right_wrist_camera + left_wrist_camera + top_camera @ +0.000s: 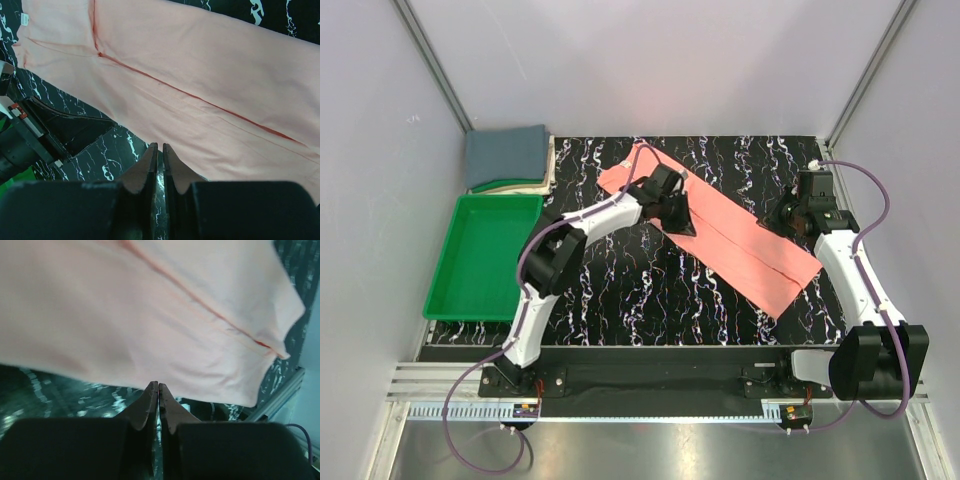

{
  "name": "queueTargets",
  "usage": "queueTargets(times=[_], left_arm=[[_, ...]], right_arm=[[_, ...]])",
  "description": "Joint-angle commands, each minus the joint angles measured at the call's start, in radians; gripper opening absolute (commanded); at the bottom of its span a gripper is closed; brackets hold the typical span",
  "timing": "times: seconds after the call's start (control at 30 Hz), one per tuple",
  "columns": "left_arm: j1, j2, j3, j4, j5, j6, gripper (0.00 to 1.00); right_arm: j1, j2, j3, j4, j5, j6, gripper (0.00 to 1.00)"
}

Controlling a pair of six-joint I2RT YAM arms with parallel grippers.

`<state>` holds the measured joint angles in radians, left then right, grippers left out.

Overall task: Fold and stack the t-shirts
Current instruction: Fold the tshirt

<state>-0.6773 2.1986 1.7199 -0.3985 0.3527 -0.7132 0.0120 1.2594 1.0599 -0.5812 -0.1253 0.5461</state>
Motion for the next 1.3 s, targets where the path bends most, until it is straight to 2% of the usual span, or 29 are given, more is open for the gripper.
queueTargets(times=[0.0,0.1,0.33,0.43,0.77,0.97,1.13,1.27], left_arm=[[-0.051,0.036,0.061,0.024,-0.003,-0.012,0.07],[-0.079,0.041,0.023,0.006,-0.076,0.012,0.06],[-0.080,0.047,-0.072,0.003,-0.086,0.006,0.06],[-0.079,0.036,-0.086,-0.043,-0.145,0.014,0.06],[0.024,-0.103,-0.295,-0.085,-0.205,0.018,0.06],[0.012,-0.157,-0.189,-0.045,-0.095,0.064,0.07],[-0.019,-0.094,-0.073,0.091,0.001,-0.041,0.04],[-0.062,-0.014,-0.002,0.155,0.023,-0.100,0.03]], right_arm=[[-0.004,-0.009,0.029,0.004,-0.017,-0.017,0.15],[-0.004,-0.012,0.032,0.001,-0.014,-0.021,0.15],[-0.003,-0.005,0.031,0.003,-0.019,-0.011,0.15],[-0.003,-0.002,0.032,0.001,-0.019,-0.012,0.15],[-0.003,0.049,0.023,-0.015,-0.059,-0.034,0.17],[-0.003,0.040,0.021,-0.016,-0.051,-0.026,0.16],[-0.003,0.026,0.034,-0.013,-0.051,-0.015,0.15],[-0.003,0.014,0.032,-0.016,-0.051,-0.018,0.15]])
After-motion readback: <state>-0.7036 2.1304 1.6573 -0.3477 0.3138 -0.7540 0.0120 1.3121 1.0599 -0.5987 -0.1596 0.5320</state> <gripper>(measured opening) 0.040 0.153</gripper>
